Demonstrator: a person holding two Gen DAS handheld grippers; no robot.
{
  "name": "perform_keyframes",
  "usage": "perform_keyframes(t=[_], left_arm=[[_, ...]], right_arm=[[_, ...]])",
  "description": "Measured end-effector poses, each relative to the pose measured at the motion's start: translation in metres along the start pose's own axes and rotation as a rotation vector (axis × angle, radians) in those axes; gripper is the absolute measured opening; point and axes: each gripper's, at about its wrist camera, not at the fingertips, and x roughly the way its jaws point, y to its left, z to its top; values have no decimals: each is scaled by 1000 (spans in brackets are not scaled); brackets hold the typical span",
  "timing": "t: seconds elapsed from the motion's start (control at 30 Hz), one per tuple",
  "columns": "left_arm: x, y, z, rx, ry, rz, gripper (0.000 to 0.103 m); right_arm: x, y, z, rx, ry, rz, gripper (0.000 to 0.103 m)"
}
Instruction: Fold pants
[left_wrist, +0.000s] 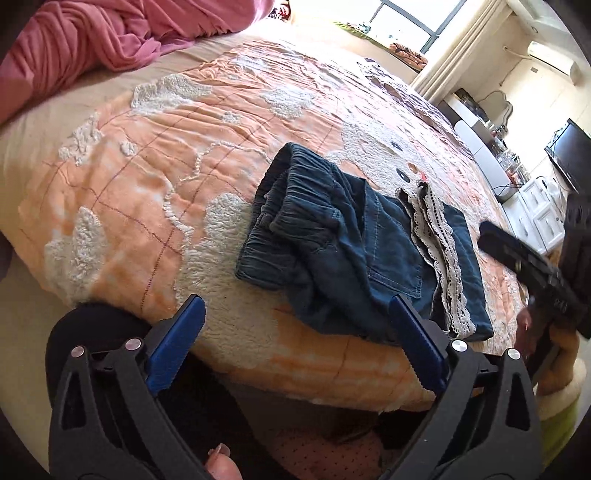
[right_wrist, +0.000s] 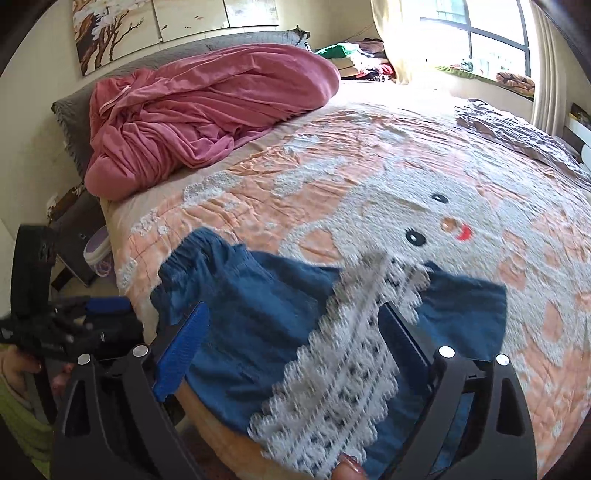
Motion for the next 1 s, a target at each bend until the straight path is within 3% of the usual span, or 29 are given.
perform_keyframes(t=[0.27, 0.67, 0.8, 0.87, 0.9, 1.0], left_arm=[[14, 3, 1, -15, 10, -29, 93], [31, 8, 6, -60, -13, -45, 93], [32, 9, 8, -65, -32, -25, 80], [33, 8, 9, -64, -38, -21, 70], [33, 7, 9, -65, -41, -29, 62], [31, 5, 12, -59, -48, -39, 54]], right_arm=[[47, 11, 43, -12, 105, 83, 92], [125, 49, 77, 9, 301, 236, 92], [155, 61, 77, 27, 400, 284, 92], [168, 67, 72, 13, 440, 284, 84], [172, 72, 69, -19, 450, 260, 60], [167, 69, 64, -25, 425, 250, 43]])
